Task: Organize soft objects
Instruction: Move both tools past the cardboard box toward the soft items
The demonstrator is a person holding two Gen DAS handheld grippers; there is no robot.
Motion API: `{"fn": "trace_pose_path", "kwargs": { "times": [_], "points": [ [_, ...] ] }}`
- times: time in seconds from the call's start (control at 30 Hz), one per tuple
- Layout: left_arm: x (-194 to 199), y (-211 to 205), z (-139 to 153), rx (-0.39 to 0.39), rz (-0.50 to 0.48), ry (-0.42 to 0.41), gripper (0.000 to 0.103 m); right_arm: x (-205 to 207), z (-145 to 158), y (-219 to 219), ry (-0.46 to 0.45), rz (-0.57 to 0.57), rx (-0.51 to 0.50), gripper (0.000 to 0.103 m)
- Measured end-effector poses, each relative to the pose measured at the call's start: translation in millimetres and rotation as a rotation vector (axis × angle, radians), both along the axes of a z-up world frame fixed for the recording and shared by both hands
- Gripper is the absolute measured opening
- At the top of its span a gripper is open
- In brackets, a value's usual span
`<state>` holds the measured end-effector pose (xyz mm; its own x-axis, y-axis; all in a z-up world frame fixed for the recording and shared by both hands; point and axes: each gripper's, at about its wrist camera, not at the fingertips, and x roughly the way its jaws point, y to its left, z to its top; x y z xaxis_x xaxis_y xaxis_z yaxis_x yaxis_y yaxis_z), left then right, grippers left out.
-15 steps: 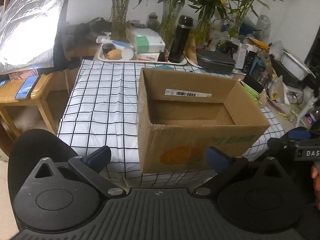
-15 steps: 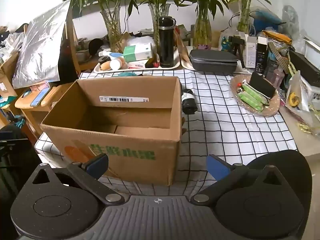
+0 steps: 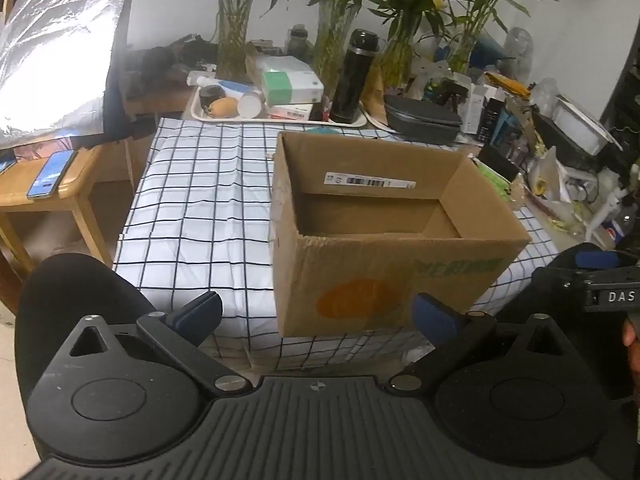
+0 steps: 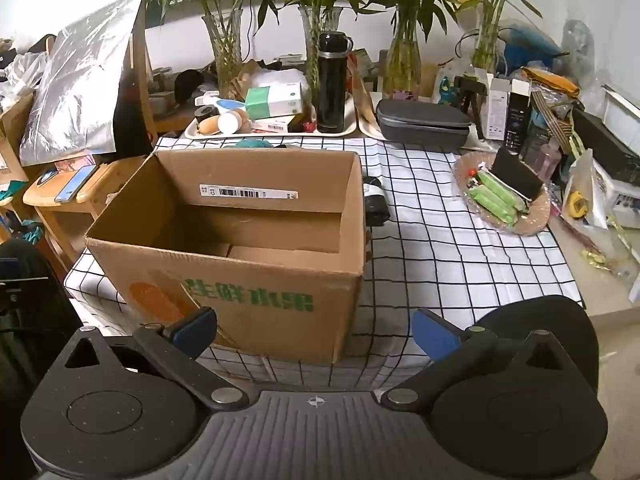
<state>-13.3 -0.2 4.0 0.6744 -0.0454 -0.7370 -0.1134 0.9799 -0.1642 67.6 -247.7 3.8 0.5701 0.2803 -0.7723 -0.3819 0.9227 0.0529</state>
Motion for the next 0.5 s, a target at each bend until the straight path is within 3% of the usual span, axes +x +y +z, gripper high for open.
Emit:
{"fn": "trace_pose_path", "kwargs": {
  "times": [0.5],
  "points": [
    [-3.9, 3.3, 2.9, -0.025, -0.025, -0.026, 0.103, -4.3, 4.5, -6.4, -0.005, -0.024, -0.019, 0.103]
  ]
}}
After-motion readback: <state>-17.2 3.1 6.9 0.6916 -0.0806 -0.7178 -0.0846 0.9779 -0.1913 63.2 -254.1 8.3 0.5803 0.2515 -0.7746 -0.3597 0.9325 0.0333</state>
